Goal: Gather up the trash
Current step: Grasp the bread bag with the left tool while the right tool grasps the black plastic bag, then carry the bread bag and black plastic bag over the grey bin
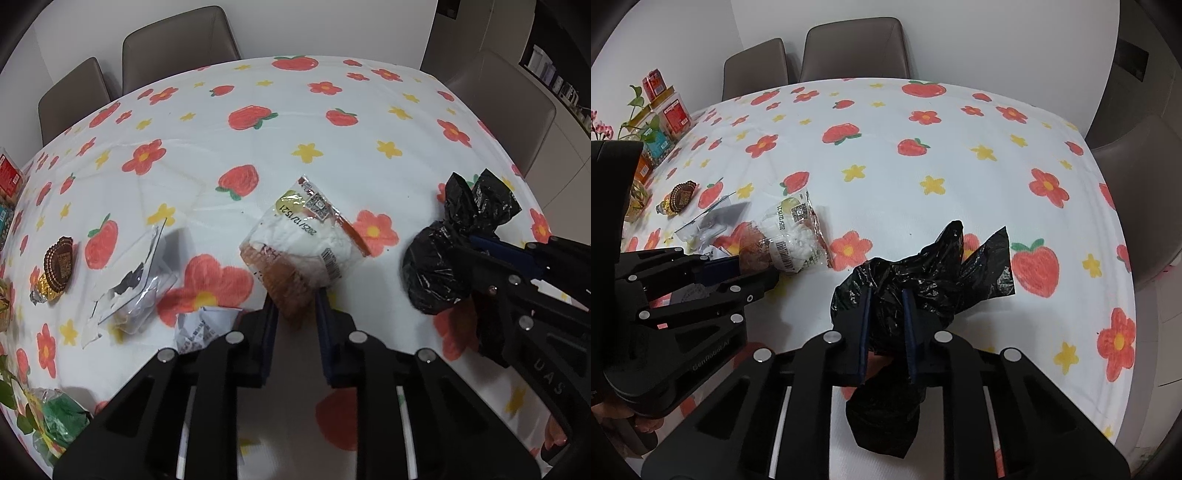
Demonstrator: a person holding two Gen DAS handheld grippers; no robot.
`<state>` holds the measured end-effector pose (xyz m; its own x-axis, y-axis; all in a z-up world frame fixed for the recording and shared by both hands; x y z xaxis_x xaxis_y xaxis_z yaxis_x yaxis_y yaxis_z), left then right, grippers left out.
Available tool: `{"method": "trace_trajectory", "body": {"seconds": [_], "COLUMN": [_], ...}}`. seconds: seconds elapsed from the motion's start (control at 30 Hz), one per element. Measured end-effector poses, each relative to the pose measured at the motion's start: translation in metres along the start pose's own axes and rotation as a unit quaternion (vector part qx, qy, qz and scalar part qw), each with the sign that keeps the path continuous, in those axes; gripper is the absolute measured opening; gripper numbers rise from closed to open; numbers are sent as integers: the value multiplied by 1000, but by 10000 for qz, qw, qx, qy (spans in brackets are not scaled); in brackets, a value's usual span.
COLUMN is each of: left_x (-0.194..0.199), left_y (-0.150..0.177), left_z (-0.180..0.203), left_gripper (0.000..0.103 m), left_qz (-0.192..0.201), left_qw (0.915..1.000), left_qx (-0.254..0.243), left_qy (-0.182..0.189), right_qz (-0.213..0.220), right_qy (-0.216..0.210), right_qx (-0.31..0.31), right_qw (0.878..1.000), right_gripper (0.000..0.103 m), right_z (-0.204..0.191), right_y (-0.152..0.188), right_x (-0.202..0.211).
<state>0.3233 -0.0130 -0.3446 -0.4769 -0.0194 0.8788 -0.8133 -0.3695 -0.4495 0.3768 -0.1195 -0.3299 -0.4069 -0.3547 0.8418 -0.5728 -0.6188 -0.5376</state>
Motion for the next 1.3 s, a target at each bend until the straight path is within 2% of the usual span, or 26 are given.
{"method": "trace_trajectory", "body": {"seconds": [0.3,0.33,0.37,0.73,1.13,1.3], "left_x": [16,18,21,50,89,105], "left_y": [3,4,4,20,40,51], "left_z": [4,4,4,14,27,39], "left_gripper": [15,10,10,10,9,9], "left_qz": [129,139,165,263,414,467], "left_qw": [9998,9998,9997,9985,9942,9899], "left_qx": [-120,-126,-121,-383,-869,-1178], "left_qy": [43,53,152,284,477,635], "right_qz": [15,26,41,137,206,241], "right_qy": [-37,-35,-31,69,271,455], "right_qx": [-168,-172,-175,-365,-765,-980], "right_qw": [9999,9998,9998,9992,9965,9939], "right_gripper": [13,13,13,13,13,13], "right_z": [1,1,0,-7,-13,-10], "right_y": [-2,-2,-2,7,34,52], "right_x": [8,10,13,38,79,99]}}
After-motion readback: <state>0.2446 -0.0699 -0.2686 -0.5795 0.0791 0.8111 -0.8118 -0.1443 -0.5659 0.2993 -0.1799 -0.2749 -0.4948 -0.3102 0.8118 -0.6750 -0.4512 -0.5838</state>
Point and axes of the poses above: each gripper's, at about its wrist camera, not at the fingertips, and x roughly against the way its jaws point, z to its right, y to its underside, the point moved 5 cm from there along -x, roughly the way its jaws point, and after that the axes turned 10 degrees about y, right-handed, at the moved point
